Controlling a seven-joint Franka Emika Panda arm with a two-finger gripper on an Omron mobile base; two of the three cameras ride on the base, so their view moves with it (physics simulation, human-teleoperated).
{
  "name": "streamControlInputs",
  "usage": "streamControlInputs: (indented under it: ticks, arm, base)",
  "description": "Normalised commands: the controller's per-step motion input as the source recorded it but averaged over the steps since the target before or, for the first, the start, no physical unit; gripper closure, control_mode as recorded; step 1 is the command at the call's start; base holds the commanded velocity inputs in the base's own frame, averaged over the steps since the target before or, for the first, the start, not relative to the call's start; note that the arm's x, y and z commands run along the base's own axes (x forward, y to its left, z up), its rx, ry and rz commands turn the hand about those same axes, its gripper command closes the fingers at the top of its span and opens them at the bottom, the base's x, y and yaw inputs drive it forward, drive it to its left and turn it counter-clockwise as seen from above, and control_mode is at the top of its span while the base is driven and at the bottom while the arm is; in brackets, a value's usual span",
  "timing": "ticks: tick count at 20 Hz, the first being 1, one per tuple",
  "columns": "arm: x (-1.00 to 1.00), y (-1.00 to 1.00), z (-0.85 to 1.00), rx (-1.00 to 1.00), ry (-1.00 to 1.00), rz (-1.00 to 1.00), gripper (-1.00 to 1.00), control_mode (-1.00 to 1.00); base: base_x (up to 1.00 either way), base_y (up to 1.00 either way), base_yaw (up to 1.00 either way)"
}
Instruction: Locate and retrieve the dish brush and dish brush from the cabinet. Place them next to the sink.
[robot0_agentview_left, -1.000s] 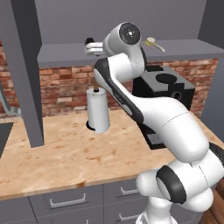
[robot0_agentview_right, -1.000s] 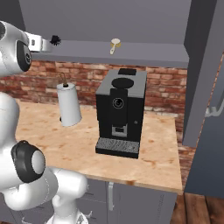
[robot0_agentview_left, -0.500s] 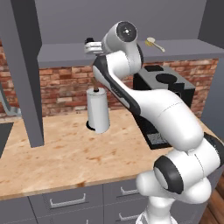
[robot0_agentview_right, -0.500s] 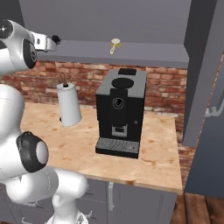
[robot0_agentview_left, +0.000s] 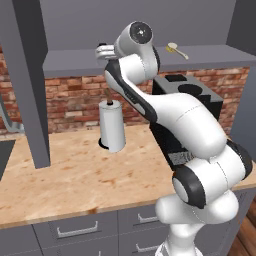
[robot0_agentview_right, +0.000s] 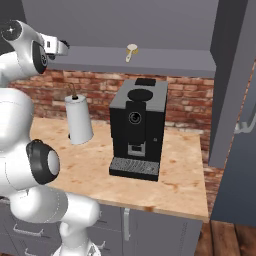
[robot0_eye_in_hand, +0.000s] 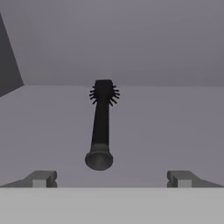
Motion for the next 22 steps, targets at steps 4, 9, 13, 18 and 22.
streamControlInputs:
  ticks: [4, 9, 13, 18, 22]
  arm:
    - [0.24, 0.13, -0.03, 0.0, 0.02, 0.0, -1.0, -1.0]
    - [0.22, 0.2, -0.03, 0.0, 0.03, 0.01, -1.0, -1.0]
    - [0.23, 0.14, 0.0, 0.0, 0.01, 0.02, -1.0, -1.0]
    - [0.27, 0.06, -0.02, 0.0, 0.02, 0.02, -1.0, -1.0]
    - [0.27, 0.03, -0.06, -0.02, 0.04, 0.0, -1.0, -1.0]
  base:
    - [0.0, 0.0, 0.0]
    - [0.0, 0.0, 0.0]
    - [0.0, 0.0, 0.0]
    - [0.0, 0.0, 0.0]
    - [0.0, 0.0, 0.0]
